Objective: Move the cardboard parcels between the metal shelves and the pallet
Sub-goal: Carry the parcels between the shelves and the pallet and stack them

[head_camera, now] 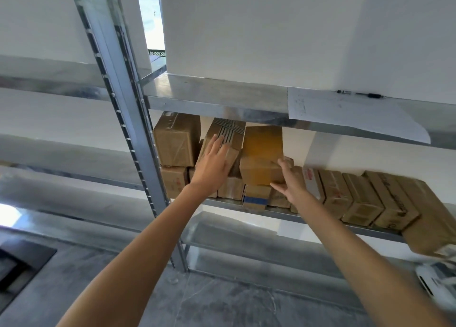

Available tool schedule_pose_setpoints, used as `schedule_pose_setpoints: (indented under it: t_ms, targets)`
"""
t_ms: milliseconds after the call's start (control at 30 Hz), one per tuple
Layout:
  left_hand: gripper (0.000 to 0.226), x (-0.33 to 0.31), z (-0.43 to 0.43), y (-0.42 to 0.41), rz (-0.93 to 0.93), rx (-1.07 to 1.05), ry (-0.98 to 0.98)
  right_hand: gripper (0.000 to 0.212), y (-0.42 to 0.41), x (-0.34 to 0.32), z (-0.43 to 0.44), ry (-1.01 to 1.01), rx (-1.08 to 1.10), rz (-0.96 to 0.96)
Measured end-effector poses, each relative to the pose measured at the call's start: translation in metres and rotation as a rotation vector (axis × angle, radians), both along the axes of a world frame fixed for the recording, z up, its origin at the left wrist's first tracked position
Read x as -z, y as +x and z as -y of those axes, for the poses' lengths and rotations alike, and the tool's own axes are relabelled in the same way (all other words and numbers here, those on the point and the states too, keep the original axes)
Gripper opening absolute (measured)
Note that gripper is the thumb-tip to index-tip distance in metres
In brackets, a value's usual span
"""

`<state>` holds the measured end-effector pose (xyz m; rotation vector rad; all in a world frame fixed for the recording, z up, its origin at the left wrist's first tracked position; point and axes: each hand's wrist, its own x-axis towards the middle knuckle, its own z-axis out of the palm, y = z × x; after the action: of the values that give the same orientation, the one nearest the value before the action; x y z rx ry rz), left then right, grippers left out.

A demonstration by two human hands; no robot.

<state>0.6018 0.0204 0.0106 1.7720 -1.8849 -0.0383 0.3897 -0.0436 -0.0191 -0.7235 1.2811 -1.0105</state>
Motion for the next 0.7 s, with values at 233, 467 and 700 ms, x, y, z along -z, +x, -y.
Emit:
schedule_pose_setpoints:
  t_ms: [233,467,700]
  targets:
    - [0.041,0.013,-0.020,-0.052,-0.159,0.104,-0.079,0.052,-0.033,0.016,-0.058,0.032,0.059,0.155]
    - [0.055,0.026,-0.055,-0.073,-0.576,0.158,0.211,0.048,-0.048,0.023,-0.117,-0.025,-0.060,0.160]
    - [0.053,0.027,-0.101,-0.061,-0.950,0.250,0.253,0.037,-0.043,0.015,-0.154,-0.214,-0.321,-0.294]
